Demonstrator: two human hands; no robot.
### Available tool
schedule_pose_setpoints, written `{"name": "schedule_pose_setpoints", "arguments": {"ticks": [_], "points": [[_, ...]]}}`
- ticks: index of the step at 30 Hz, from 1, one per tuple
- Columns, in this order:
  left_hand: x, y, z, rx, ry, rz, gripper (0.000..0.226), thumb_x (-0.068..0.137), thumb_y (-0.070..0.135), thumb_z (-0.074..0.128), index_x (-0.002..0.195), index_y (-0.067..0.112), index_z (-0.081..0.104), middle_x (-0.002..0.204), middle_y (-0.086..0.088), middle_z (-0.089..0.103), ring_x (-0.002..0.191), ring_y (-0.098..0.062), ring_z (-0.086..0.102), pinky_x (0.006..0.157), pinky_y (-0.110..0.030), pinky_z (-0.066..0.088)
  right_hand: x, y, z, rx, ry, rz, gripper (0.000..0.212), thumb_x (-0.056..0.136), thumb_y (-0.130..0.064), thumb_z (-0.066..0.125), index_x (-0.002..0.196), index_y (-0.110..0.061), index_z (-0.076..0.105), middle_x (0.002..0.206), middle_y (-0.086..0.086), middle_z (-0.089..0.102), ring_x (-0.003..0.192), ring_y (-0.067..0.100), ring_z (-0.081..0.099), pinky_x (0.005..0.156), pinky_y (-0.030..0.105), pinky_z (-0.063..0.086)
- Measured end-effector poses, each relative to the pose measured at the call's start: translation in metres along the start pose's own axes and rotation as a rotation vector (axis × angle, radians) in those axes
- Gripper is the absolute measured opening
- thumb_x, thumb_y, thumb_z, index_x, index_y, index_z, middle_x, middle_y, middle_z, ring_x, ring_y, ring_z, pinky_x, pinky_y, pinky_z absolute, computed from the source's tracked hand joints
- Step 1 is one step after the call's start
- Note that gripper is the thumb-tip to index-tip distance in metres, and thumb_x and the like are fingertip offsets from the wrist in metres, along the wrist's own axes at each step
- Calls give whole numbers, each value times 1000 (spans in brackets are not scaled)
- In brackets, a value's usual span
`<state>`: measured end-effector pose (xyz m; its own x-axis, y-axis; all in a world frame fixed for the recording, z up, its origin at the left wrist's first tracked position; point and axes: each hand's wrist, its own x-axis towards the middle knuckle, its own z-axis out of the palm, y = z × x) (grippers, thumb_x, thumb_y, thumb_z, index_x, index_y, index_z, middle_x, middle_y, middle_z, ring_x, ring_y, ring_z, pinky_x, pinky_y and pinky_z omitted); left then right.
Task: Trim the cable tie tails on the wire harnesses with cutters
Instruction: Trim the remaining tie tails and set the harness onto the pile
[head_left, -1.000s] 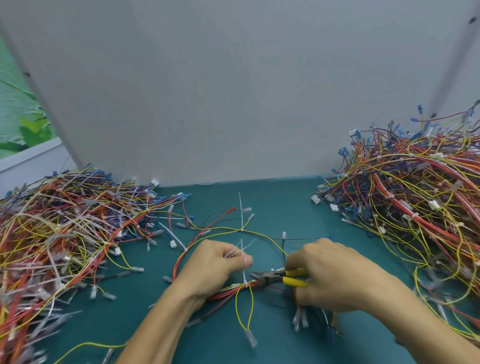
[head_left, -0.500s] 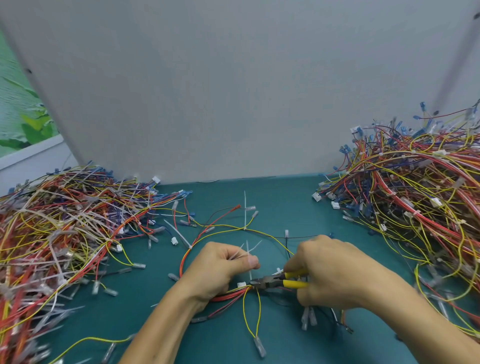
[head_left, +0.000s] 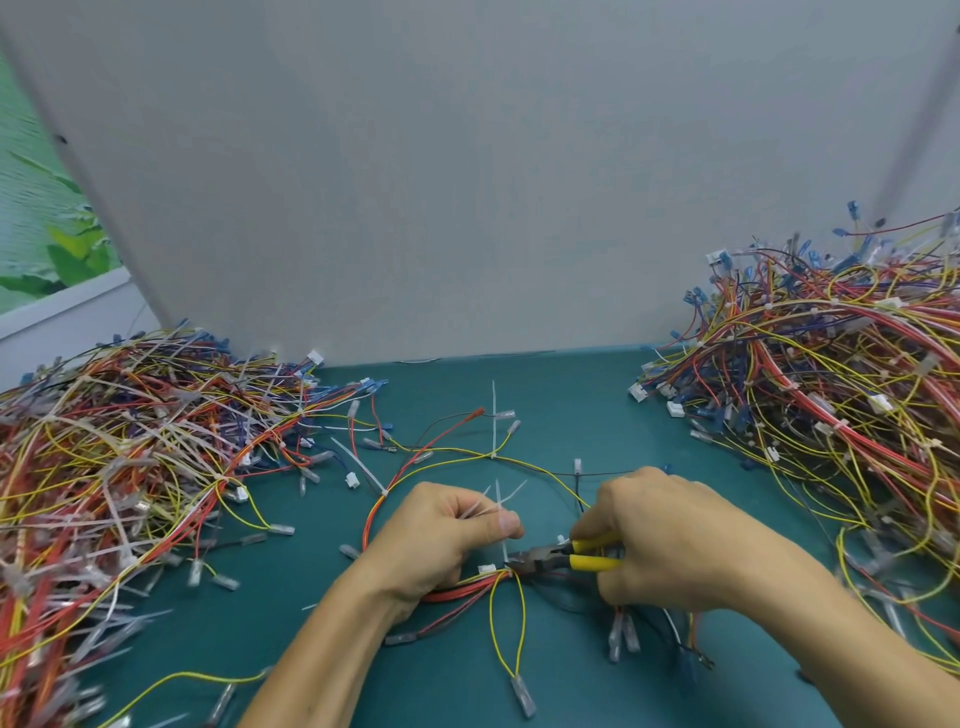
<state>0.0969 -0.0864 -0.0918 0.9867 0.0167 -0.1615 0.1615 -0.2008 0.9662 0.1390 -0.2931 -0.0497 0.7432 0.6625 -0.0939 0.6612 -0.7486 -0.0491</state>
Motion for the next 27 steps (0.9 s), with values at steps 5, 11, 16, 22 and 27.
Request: {"name": "schedule_pose_setpoints", "arguments": {"ticks": [5, 11, 16, 22, 27], "points": [[0, 0, 0, -3, -1, -4, 33, 86, 17, 68, 53, 20, 69, 43, 11, 27, 39, -8, 15, 42, -17, 11, 0, 0, -1, -7, -7, -19, 25, 68, -39, 58, 87, -23, 60, 85, 3, 59, 84, 27, 57, 60, 34, 42], [0, -1, 0, -20, 8, -4, 26, 84, 17, 69, 59, 15, 70, 44, 9, 25, 39, -9, 15, 41, -16, 11, 1, 2, -2, -33, -9, -37, 25, 67, -36, 57, 84, -16, 54, 80, 6, 57, 81, 28, 55, 59, 36, 41], [1, -1, 0, -12, 10, -4, 25, 84, 17, 69, 59, 18, 72, 41, 11, 29, 38, -8, 16, 40, -15, 12, 1, 2, -1, 1, -27, -41, 24, 67, -34, 57, 82, -16, 54, 81, 6, 58, 80, 28, 55, 60, 38, 44], [1, -3, 0, -22, 9, -14, 23, 84, 17, 70, 61, 16, 72, 41, 11, 28, 38, -8, 15, 40, -15, 12, 1, 2, 0, -18, -17, -53, 24, 67, -34, 57, 78, -14, 50, 74, 7, 52, 74, 28, 51, 51, 34, 33], [2, -3, 1, 8, 16, 8, 21, 84, 21, 70, 65, 13, 71, 43, 9, 24, 39, -10, 14, 41, -17, 11, 0, 1, 0, -40, -3, -41, 22, 67, -31, 59, 78, -14, 51, 65, 6, 43, 66, 27, 43, 45, 30, 23]]}}
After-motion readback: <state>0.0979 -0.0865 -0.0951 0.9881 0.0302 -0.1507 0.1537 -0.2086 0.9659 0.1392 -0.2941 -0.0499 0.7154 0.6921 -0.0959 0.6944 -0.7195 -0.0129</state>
